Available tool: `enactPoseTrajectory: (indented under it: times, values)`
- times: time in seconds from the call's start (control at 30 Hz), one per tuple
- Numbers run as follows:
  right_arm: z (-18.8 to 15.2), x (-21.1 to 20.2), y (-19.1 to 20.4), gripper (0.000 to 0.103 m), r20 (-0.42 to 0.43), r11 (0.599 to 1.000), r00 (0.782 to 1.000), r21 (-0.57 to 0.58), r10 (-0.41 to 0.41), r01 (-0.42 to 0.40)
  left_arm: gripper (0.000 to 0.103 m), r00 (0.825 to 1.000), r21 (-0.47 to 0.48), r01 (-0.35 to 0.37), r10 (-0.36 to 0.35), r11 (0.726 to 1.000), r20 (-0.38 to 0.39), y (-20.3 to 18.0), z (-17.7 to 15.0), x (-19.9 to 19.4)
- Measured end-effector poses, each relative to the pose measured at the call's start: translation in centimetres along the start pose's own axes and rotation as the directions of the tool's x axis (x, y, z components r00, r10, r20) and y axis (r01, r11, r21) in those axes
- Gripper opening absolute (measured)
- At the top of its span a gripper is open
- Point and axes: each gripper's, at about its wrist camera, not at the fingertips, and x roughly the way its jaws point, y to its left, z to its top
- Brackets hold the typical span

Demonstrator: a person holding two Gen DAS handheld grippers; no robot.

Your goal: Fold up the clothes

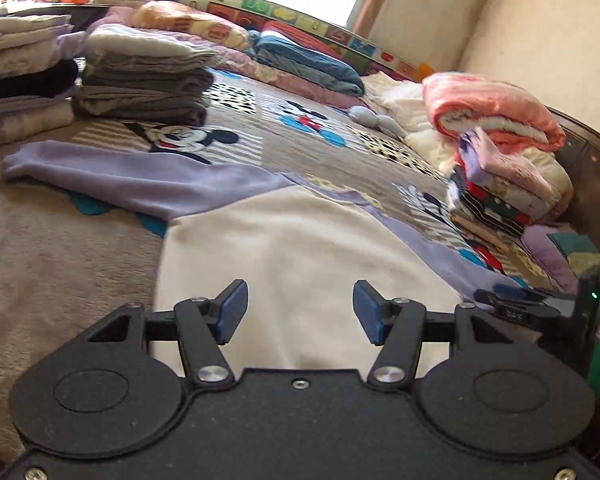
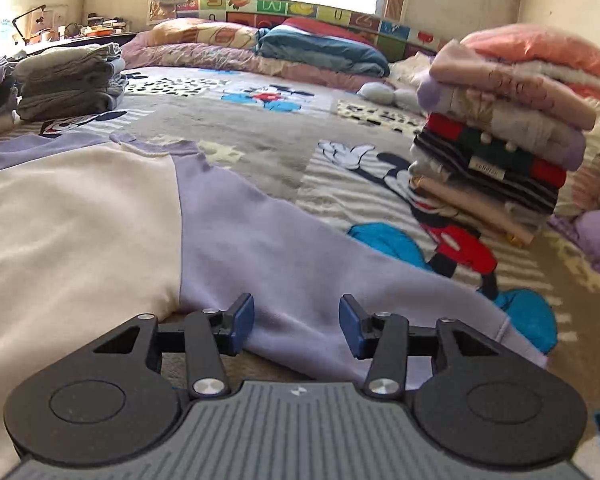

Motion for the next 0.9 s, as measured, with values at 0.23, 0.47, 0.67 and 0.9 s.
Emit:
enactPoseTrajectory:
  times: [0.23, 0.47, 0.67, 0.9]
  values:
    - [0.5, -2.6, 4.2, 0.048, 0.106, 0.995, 0.994, -0.098, 0.032, -0.021, 0.057, 0.993, -0.164, -0.104, 0.111, 0.981, 0.033, 6.0, 1.9, 1.4]
    - [1.1, -4.5, 11.2, 0.048, 0.16, 0.954, 0.978, -0.29, 0.131, -0.08, 0.048, 0.98, -0.05, -0.193, 0.195, 0.98, 0.046, 8.3, 6.7, 5.0]
    - [1.4, -5.4, 18.7, 0.045, 0.153, 0.865, 0.955, -0.478, 0.253, -0.152, 0.033, 0.966, 0.118, -0.255, 0.257, 0.96, -0.008, 9.9, 9.3, 9.3]
    - [0.9, -6.4, 26.2, 0.045, 0.048, 0.73, 0.907, -0.611, 0.419, -0.305, 0.029, 0.912, 0.18, -0.381, 0.401, 0.907, -0.089, 14.1, 10.8, 14.9]
